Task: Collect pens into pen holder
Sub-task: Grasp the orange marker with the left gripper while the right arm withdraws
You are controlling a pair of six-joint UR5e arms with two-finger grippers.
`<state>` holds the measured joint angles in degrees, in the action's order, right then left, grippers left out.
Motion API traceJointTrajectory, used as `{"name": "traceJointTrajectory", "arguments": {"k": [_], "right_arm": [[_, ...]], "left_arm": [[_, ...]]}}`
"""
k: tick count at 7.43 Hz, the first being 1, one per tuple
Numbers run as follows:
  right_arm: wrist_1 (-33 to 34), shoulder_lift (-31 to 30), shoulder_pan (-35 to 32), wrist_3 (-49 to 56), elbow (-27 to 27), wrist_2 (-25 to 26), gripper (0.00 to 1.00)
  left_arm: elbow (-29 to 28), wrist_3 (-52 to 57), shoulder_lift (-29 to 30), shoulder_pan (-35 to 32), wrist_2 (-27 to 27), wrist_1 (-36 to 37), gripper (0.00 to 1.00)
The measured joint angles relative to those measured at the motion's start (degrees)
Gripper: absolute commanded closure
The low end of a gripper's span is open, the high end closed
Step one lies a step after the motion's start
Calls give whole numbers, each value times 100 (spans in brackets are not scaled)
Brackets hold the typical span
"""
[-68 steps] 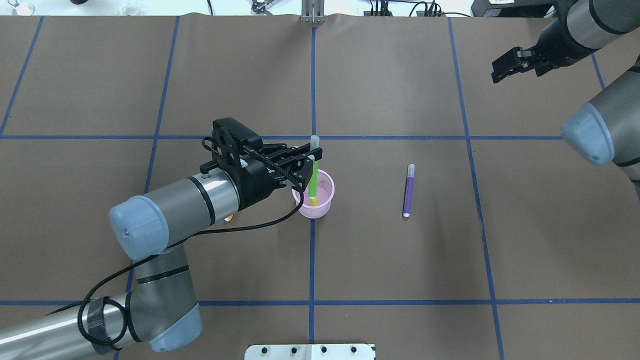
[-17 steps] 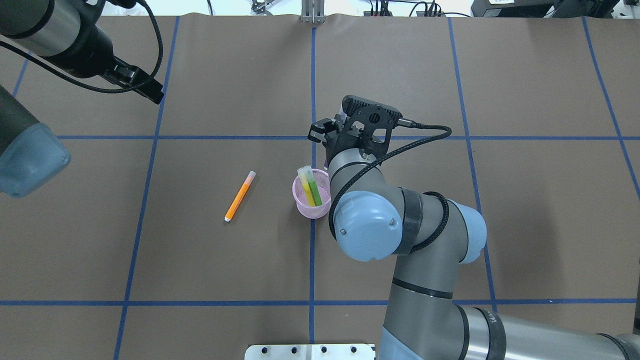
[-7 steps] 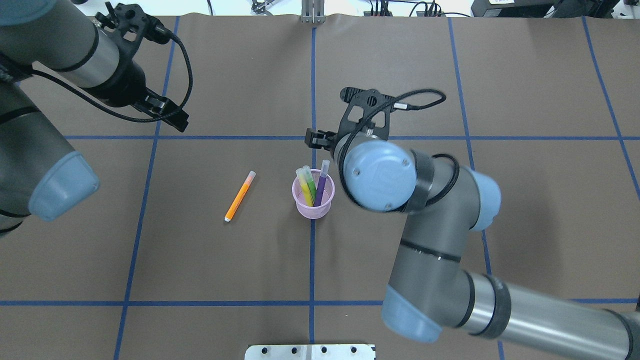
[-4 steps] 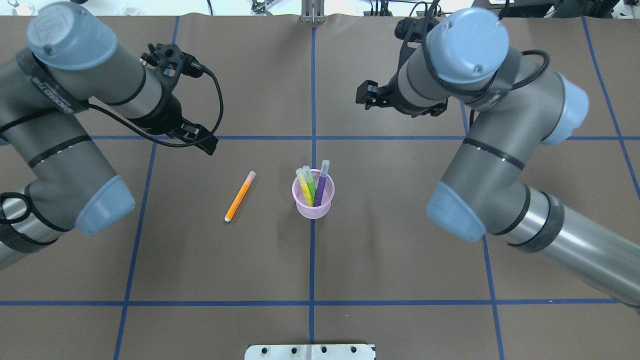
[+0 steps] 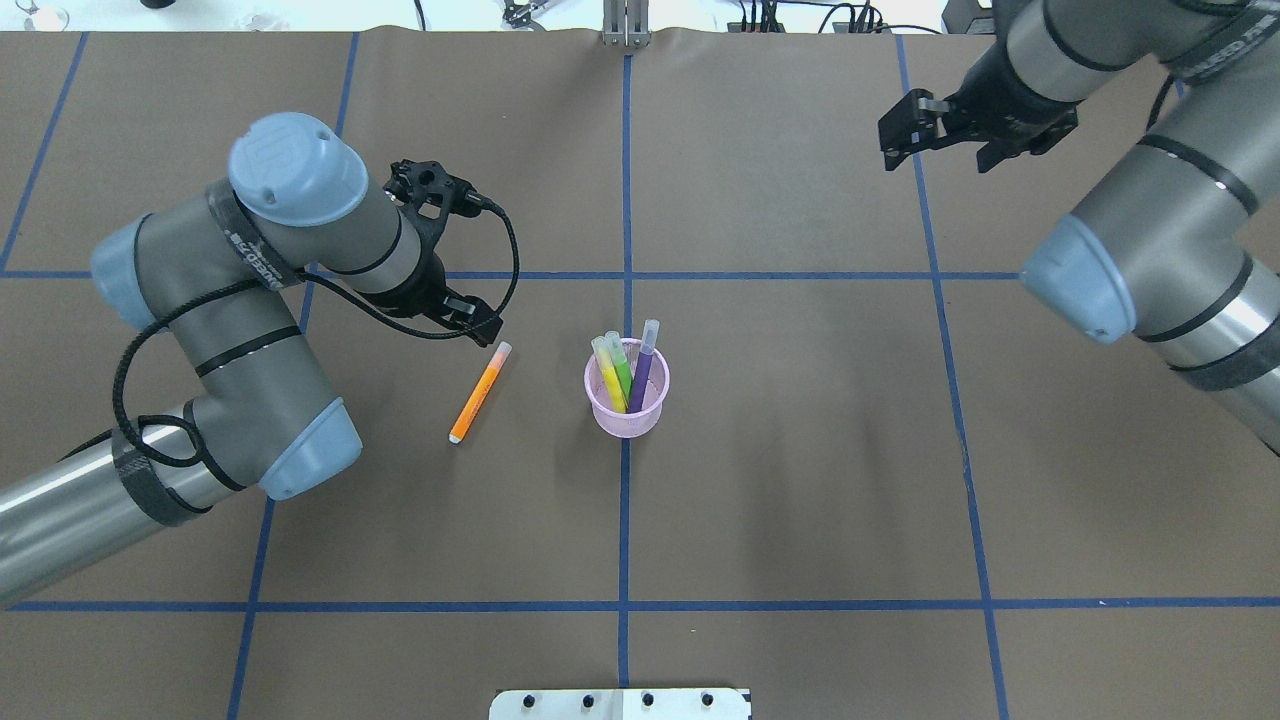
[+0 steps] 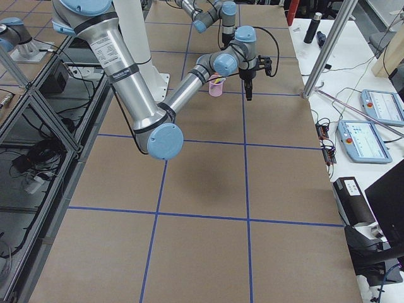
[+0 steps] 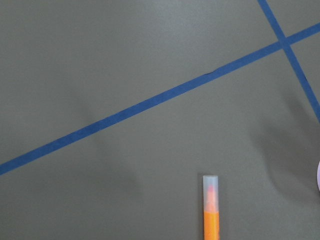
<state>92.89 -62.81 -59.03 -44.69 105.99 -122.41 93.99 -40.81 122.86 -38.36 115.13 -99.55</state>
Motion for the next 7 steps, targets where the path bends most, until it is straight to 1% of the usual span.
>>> {"name": "traceJointTrajectory", "arguments": {"k": [1, 2, 3, 4, 6, 7], "right_arm": [[1, -166, -224, 433, -1, -174, 0], [5, -310, -401, 805, -4, -264, 0], [10, -422, -540, 1084, -12, -332, 0], [11, -489, -634, 1240, -19, -411, 0], [4, -559, -712, 1348, -23, -490, 0], [2, -578, -719, 1360, -22, -499, 0]], "left_arm": [[-124, -62, 60, 108, -91, -23, 3], [-249, -83, 117, 187, -137, -37, 10], [-377, -90, 195, 259, -156, -45, 26], [-492, -91, 250, 327, -162, -82, 39], [-723, -81, 286, 422, -165, -304, 55], [-793, -76, 288, 438, -166, -373, 55]]}}
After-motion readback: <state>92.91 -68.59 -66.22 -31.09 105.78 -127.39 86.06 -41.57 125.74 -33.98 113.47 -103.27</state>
